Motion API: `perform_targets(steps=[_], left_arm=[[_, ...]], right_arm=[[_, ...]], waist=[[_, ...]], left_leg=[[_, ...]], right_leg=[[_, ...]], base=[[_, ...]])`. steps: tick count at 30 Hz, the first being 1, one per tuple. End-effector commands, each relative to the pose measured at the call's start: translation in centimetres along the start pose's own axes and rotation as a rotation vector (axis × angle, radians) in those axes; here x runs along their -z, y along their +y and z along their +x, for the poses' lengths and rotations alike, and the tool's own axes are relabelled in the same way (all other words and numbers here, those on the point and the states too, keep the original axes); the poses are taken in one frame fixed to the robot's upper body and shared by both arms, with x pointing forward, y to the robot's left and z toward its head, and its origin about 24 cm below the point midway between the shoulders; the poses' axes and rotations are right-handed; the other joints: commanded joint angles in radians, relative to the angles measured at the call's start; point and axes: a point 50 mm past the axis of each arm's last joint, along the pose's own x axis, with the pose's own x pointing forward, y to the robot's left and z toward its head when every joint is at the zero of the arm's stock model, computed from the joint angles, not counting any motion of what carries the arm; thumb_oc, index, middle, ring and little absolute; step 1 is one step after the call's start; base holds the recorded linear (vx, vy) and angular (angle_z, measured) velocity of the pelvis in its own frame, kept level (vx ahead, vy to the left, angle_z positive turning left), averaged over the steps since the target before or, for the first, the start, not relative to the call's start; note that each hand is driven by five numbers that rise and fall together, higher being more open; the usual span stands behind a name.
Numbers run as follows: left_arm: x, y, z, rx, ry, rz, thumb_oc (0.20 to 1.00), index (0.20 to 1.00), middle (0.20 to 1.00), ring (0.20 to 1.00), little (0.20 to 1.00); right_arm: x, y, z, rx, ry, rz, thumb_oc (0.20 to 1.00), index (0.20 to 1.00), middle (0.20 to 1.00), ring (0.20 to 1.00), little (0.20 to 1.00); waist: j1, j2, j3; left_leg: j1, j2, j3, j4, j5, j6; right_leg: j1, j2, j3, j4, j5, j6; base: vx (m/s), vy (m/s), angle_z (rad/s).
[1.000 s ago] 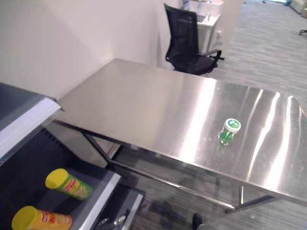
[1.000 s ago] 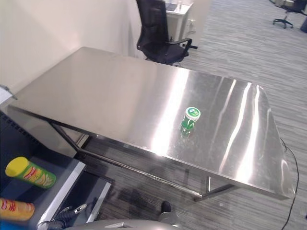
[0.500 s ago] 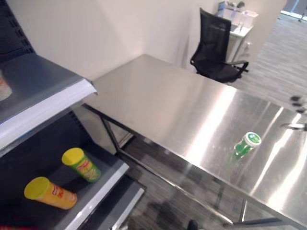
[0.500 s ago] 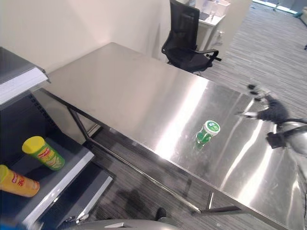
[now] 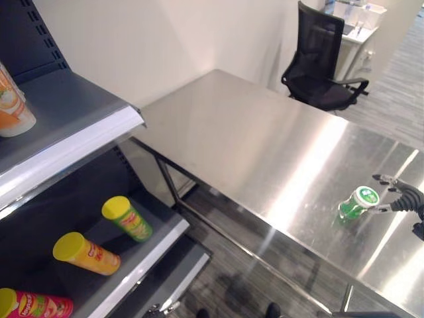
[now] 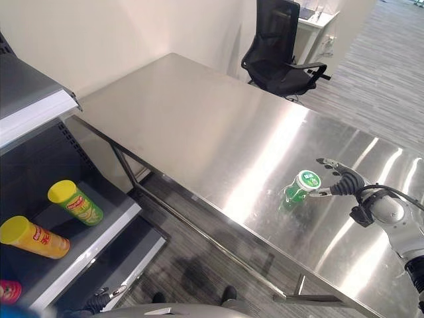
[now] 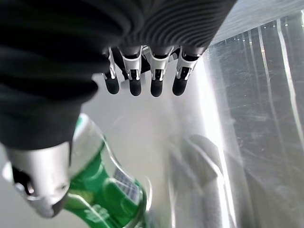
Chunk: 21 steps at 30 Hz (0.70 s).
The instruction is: Put the goods on the table back onto the shelves and tidy them up.
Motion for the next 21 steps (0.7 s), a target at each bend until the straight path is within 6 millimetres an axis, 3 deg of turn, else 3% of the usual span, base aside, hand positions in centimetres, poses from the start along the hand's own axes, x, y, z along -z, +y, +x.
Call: perform_targets(steps=[1, 21], left_arm=[[-1.6, 0.4, 0.4, -0.007, -0.045, 0.007, 1.000, 1.000, 1.000, 1.000, 1.000], [-1.4, 0.7, 0.4, -0.010, -0.036, 0.013, 1.000, 1.000, 1.000, 1.000, 1.000]], right_arm=[[-1.7, -1.1, 1.3, 0.064, -0.057, -0.023, 1.000, 1.000, 1.000, 1.000, 1.000], [-3.1, -0.3, 2.3, 0.060, -0.112, 0.019, 1.000, 1.000, 1.000, 1.000, 1.000]], waist=[[0.045, -0.017, -0.013], [0.064, -0.018, -0.012]], left_leg=[[-0.023, 0.091, 0.000, 0.011, 0.012, -0.082], [-0.013, 0.088, -0.009, 0.009, 0.006, -0.081]], right_leg=[[0.034, -0.044, -0.015, 0.047, -0.066, 0.059], [0.049, -0.052, -0.040, 0.056, -0.074, 0.057]], base=[[0.02, -0.006, 0.07], [0.01, -0.002, 0.04]])
